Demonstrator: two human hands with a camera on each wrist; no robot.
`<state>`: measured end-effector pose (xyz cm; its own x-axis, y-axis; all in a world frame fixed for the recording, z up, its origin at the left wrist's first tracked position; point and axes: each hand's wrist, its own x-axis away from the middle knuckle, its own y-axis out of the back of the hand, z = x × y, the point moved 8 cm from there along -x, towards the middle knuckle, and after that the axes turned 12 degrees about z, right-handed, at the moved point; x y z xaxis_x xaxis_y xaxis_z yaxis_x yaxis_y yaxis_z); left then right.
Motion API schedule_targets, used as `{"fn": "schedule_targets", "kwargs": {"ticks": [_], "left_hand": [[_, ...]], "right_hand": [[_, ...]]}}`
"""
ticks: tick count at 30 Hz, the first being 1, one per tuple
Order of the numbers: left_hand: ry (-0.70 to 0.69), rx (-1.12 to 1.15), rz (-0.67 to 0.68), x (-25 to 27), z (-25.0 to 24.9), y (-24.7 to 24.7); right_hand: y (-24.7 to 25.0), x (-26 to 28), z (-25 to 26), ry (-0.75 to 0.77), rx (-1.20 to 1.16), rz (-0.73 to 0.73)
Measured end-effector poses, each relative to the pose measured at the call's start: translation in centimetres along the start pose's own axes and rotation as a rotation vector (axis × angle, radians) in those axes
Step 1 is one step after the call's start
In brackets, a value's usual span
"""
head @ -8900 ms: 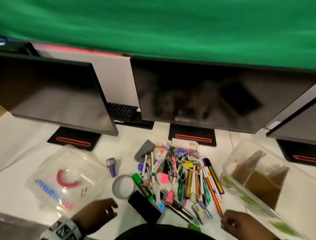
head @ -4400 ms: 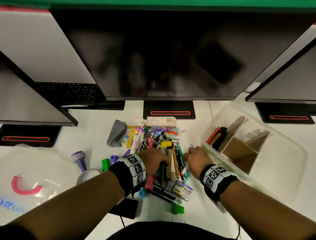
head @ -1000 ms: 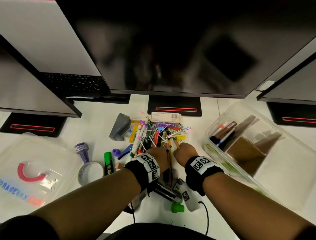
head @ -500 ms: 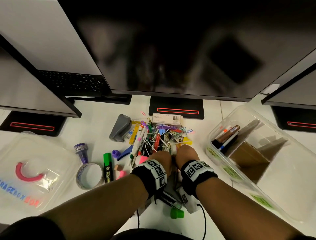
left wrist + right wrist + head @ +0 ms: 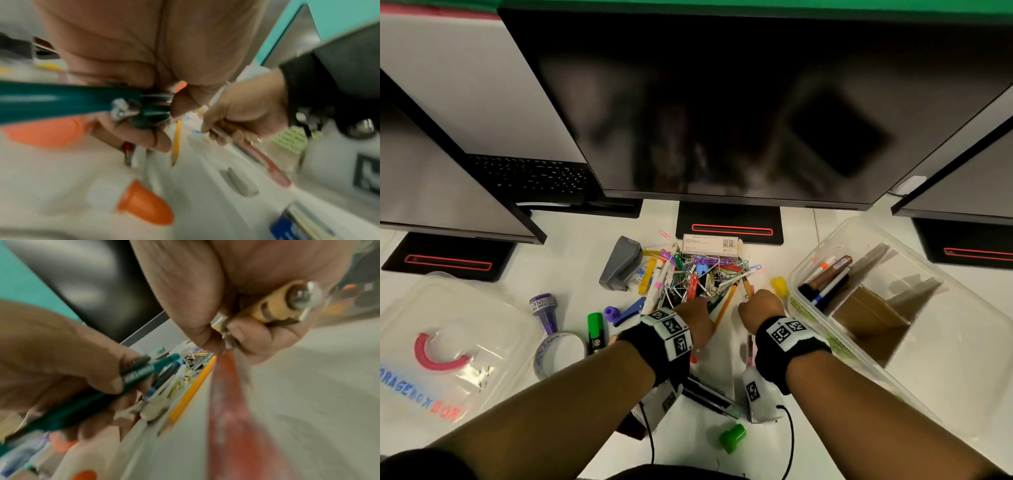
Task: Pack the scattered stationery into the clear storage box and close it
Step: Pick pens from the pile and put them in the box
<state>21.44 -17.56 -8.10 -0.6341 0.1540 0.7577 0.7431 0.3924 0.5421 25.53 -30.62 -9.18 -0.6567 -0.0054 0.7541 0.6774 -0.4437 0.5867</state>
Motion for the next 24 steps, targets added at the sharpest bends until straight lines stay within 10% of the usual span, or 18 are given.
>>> {"fn": "schedule_targets", "kwargs": {"ticks": [10, 24], "left_hand": [[0.148, 0.169, -0.385, 2.5, 7.5, 7.9], [0.28, -0.085, -0.173, -0.5, 9.0, 5.7]], "right_hand": [[-2.1, -0.4, 1.7, 0.05, 0.061, -0.025], [-2.8, -0.8, 3.5, 0.05, 0.071, 0.011]]}}
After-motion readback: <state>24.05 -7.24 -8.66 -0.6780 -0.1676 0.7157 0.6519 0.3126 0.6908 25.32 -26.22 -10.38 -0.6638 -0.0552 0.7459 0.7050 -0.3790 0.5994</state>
